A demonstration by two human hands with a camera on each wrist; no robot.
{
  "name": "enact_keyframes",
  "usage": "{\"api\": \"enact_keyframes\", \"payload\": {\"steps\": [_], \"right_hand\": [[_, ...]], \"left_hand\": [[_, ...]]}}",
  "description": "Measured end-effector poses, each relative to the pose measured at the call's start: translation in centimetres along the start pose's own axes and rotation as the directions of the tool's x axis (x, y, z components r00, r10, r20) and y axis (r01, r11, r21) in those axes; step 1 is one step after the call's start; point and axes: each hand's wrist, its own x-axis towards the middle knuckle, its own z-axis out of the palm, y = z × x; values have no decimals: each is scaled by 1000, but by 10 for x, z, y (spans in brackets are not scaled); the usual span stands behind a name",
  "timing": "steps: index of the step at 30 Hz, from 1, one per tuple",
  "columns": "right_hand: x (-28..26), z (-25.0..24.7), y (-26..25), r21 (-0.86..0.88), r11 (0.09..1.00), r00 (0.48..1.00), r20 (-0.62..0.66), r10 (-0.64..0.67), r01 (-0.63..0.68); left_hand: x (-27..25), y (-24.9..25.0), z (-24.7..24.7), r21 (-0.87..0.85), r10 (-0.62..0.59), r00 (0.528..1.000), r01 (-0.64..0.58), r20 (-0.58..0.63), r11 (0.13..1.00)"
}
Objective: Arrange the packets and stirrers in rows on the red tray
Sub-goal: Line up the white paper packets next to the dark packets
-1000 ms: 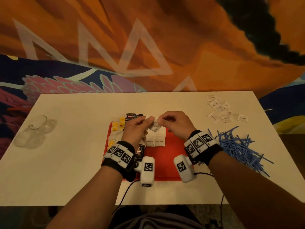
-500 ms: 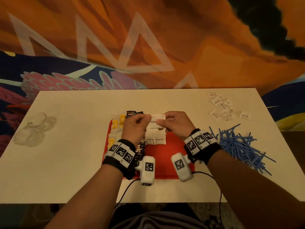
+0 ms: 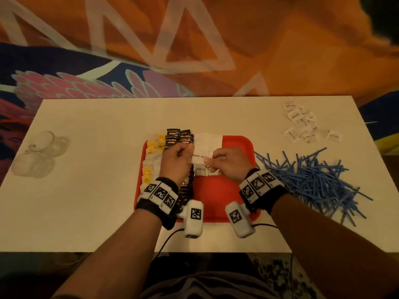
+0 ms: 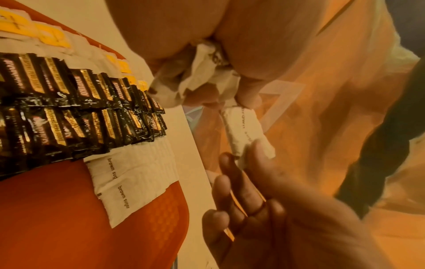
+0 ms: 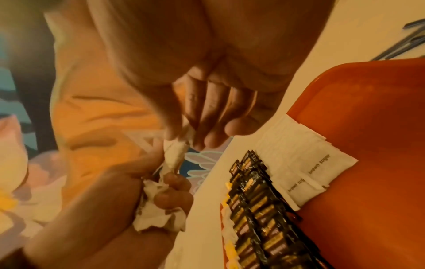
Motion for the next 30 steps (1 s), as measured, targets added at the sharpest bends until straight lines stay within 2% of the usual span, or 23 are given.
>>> {"api": "enact_keyframes", "payload": {"steps": [3, 6, 7, 9, 13, 17, 20, 24, 26, 30], "right_hand": [[10, 3, 20, -76, 997, 997, -65, 27, -32], [22, 2, 47, -338, 933, 992, -72, 103, -121], [24, 3, 57, -367, 915, 986, -73, 149, -165], [28, 7, 71, -331, 915, 973, -86, 213, -230], [38, 25, 89, -141, 941, 948, -120, 293, -309], [55, 40, 98, -207, 922, 943, -134, 305, -327], [65, 47, 104, -254, 914, 946, -156, 283, -315], [67, 51, 105, -463, 844, 955, -236, 178, -272], [64, 51, 100, -496, 837, 962, -244, 120, -230], [62, 56, 93, -612, 791, 997, -69, -34, -16]], "left_hand": [[5, -15, -7, 3, -130, 991, 130, 13, 992], [8, -36, -21, -35, -249, 968, 249, -16, 968], [9, -43, -27, -46, -278, 960, 277, -20, 960], [8, -54, -38, -65, -320, 947, 318, -22, 946], [10, -70, -57, -50, -339, 940, 337, -39, 940], [8, -70, -69, -65, -342, 939, 339, -39, 939], [8, -68, -76, -76, -340, 939, 336, -46, 939], [9, -71, -82, -71, -362, 930, 358, -65, 931], [10, -72, -83, -87, -382, 921, 376, -68, 922], [9, -72, -81, -108, -388, 919, 380, -67, 919]]}}
